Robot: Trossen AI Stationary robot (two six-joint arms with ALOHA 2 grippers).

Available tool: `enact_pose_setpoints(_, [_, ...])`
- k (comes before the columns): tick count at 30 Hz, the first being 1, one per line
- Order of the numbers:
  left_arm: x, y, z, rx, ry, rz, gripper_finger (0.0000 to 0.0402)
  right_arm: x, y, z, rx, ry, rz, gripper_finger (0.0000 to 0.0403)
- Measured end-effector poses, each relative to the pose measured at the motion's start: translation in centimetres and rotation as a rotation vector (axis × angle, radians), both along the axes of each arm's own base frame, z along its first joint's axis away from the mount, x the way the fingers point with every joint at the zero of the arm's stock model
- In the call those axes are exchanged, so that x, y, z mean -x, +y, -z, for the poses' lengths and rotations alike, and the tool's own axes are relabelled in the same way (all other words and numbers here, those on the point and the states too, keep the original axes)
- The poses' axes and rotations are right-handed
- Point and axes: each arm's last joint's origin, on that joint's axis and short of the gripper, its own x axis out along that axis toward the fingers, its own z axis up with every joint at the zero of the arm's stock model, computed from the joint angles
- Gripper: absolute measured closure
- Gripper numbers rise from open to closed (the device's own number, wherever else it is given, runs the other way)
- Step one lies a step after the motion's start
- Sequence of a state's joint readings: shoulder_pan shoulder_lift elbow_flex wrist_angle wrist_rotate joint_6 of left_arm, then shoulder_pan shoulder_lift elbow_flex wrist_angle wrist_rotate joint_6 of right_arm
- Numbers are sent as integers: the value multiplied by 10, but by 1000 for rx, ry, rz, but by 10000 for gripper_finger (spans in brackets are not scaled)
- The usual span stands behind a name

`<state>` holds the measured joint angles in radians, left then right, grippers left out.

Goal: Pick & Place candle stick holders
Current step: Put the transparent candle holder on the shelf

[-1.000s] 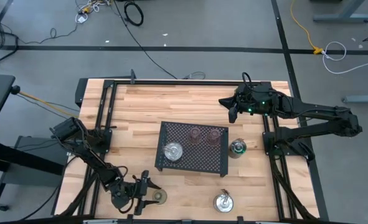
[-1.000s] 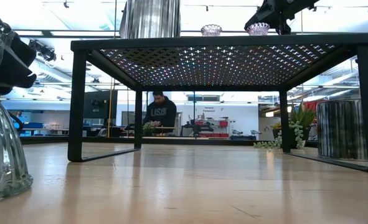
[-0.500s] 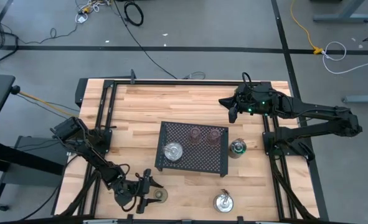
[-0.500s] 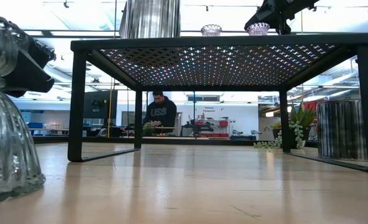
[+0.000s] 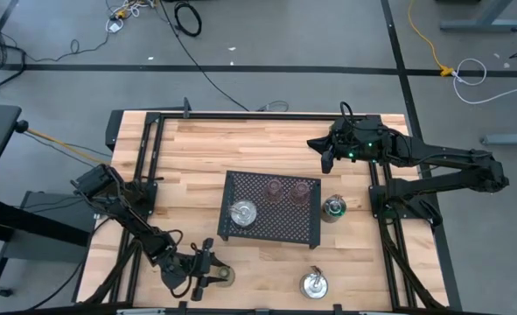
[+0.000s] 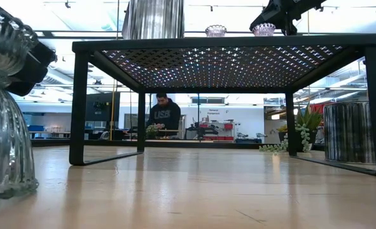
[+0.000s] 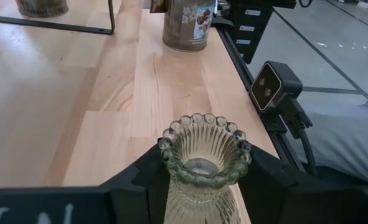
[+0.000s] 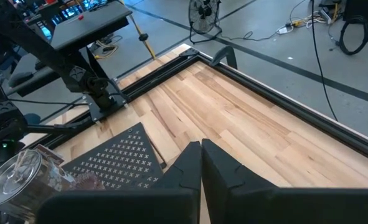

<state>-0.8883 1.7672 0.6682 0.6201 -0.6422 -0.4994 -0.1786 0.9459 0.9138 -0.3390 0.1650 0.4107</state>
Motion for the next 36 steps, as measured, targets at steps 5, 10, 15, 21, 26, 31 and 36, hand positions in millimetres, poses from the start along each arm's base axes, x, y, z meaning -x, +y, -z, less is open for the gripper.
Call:
enact_pose_setpoints(5, [1,-1,-1,12,-12,-7,258,0,0,1,-1,6,0,389])
enact_pose_setpoints(10, [6,-12,-12,33,-113,43,258,1,0,2,-4,26,1,389])
enact_pose_setpoints(15, [16,-20,-26,24,-215,52,258,1,0,3,-5,29,1,389])
enact_pose_setpoints(21, [30,-19,-58,58,-297,-22,258,1,0,3,-5,29,1,389])
enact_pose_setpoints(26, [47,-10,-99,16,-393,-54,258,1,0,3,-4,29,2,389])
enact_pose_setpoints(31, [68,13,-140,-119,-443,-177,258,1,0,3,-4,29,2,389])
enact_pose_setpoints(36, [82,46,-175,-254,-441,-372,258,1,0,3,-4,29,2,389])
